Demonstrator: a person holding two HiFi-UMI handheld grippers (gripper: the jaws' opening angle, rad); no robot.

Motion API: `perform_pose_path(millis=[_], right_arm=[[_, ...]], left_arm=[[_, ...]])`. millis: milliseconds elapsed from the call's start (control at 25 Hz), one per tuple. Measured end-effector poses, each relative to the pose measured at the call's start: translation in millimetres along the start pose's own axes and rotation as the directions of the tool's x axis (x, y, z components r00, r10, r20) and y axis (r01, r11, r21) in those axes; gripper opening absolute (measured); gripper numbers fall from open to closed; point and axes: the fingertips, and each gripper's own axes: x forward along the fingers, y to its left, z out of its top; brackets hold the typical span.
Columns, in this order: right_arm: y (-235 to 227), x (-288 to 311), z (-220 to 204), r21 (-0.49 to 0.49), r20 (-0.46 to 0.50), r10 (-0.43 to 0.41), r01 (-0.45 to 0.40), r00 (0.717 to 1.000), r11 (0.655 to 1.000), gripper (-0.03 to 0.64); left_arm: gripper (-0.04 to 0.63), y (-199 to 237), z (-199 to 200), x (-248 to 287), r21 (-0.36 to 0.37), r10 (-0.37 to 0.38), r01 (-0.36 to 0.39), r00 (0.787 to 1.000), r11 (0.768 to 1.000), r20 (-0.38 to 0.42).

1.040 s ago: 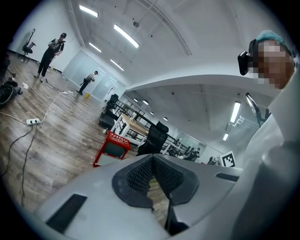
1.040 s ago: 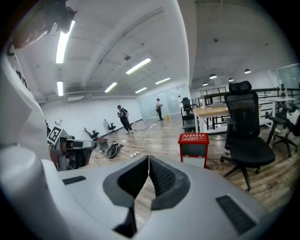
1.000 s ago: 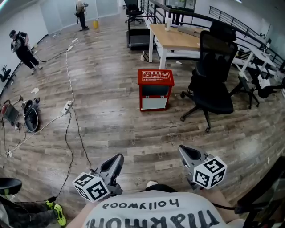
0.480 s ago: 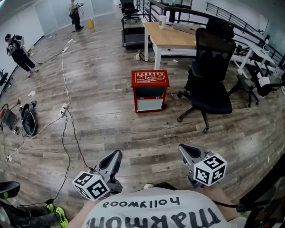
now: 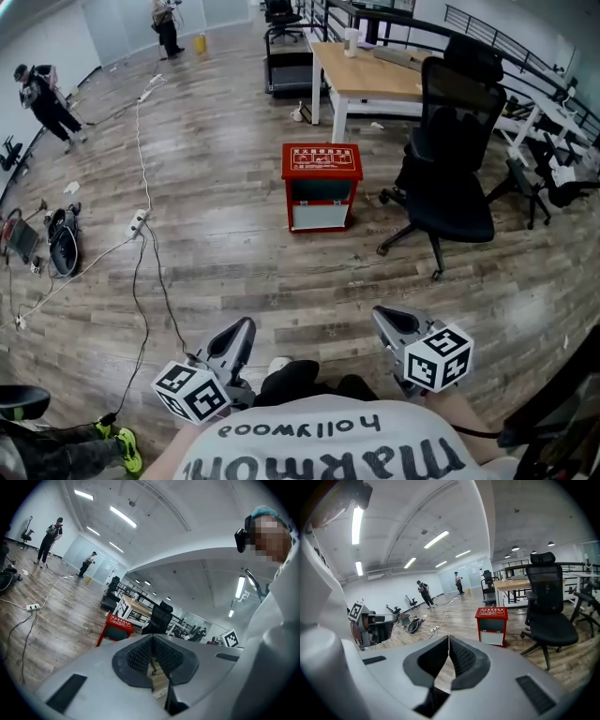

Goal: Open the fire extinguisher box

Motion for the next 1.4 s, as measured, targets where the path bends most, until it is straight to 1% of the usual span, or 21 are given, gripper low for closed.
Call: perform_pose_path(millis=[120,280,440,600,720,880,960,1040,1120,1160,1200,1280,1400], right_arm=[[-3,2,-1,0.002,-0.008,-0.007,0.007,1.0,1.0,0.011],[-18,6,-2,0.037,-0.01,-0.042,0.042,0.999,0.998,0.011],[-31,18,15,0.042,0.003,-0.063,0.063,0.998,0.997,0.011],[-41,33,31,0.035,0.0,-0.077,0.077,0.997,0.996,0.011],[-47,49,42,0.054,0.005,-0.078,0.078,0.997,0.995,0.011],[-47,69,57,0.036,0.017,-0.041,0.041,0.999,0.999,0.011],[-45,77,66,0.032,0.035,0.005,-0.006,0.999,0.999,0.011],[-30,82,80,0.021,0.077,0.126,-0.128,0.989,0.992,0.011],[-15,87,96,0.017,0.133,0.251,-0.256,0.959,0.967,0.011],[-12,90,103,0.019,0.154,0.283,-0.289,0.947,0.957,0.011],[-12,94,109,0.016,0.162,0.292,-0.298,0.943,0.954,0.011],[-17,105,112,-0.013,0.134,0.272,-0.272,0.953,0.962,0.011],[-21,122,108,-0.11,0.018,0.242,-0.239,0.97,0.965,0.011]], left_arm=[[0.006,6,1,7,-0.002,-0.002,0.002,1.0,1.0,-0.009],[0.006,8,4,31,0.006,-0.046,0.046,0.998,0.999,-0.031],[0.006,16,22,65,0.007,-0.093,0.093,0.995,0.996,-0.03],[0.006,20,46,92,0.039,-0.138,0.139,0.99,0.99,-0.03],[0.006,34,51,106,0.036,-0.144,0.146,0.988,0.989,-0.051],[0.006,48,62,127,0.023,-0.143,0.145,0.988,0.989,-0.056],[0.006,51,66,137,0.012,-0.153,0.153,0.987,0.988,-0.056],[0.005,52,68,143,-0.004,-0.175,0.176,0.983,0.984,-0.061],[0.006,54,73,149,-0.012,-0.2,0.2,0.978,0.98,-0.066],[0.006,57,77,152,-0.009,-0.206,0.206,0.976,0.978,-0.07],[0.005,59,80,155,-0.004,-0.208,0.209,0.975,0.978,-0.074],[0.006,67,87,162,0.005,-0.203,0.204,0.976,0.979,-0.079],[0.005,79,99,175,-0.017,-0.192,0.191,0.979,0.981,-0.07]])
